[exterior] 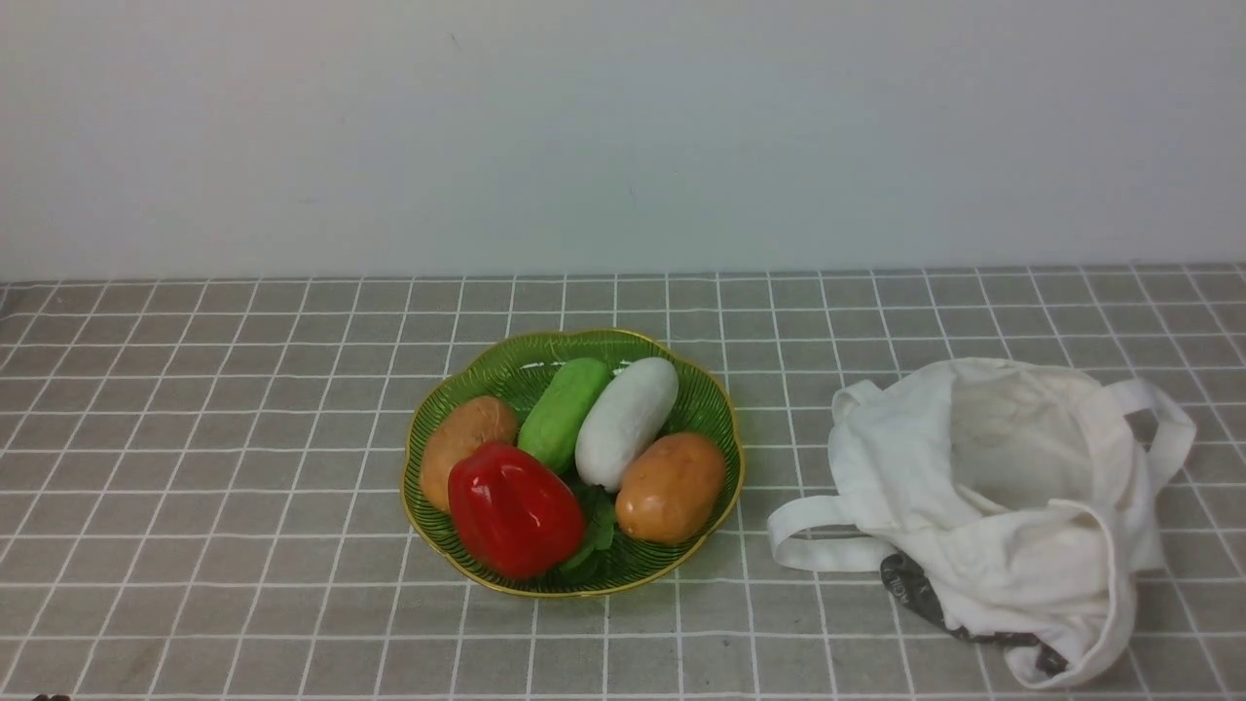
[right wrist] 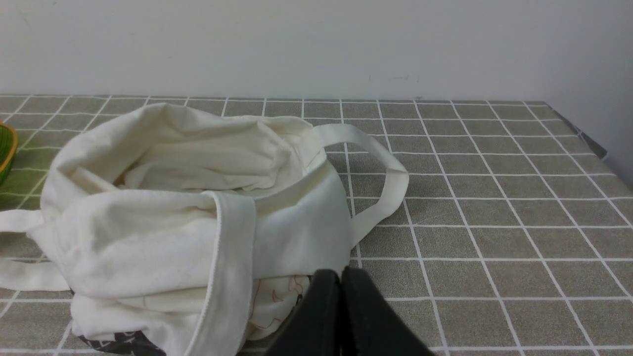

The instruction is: Take vegetables from bag on grey coffee tablecloth place on plate.

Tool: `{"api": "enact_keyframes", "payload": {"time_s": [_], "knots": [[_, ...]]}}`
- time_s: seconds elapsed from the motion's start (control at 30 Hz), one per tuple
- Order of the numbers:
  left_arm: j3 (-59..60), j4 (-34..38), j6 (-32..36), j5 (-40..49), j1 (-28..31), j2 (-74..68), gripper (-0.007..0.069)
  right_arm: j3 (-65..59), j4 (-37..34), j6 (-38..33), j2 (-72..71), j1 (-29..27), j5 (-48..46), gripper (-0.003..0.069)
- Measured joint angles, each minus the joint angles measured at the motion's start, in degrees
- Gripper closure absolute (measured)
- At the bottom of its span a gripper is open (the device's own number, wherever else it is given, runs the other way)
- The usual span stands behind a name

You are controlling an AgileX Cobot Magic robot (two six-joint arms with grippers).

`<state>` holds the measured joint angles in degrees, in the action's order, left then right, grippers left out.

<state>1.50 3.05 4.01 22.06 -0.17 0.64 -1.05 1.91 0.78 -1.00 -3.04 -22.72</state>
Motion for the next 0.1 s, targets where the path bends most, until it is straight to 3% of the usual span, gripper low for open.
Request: {"api": "enact_keyframes", "payload": {"time_s": [0.1], "knots": [[0.0, 0.0, 0.0, 0.0, 0.0, 0.0, 0.0629, 0.0, 0.0, 0.0, 0.0, 0.0, 0.0, 0.0672]]}}
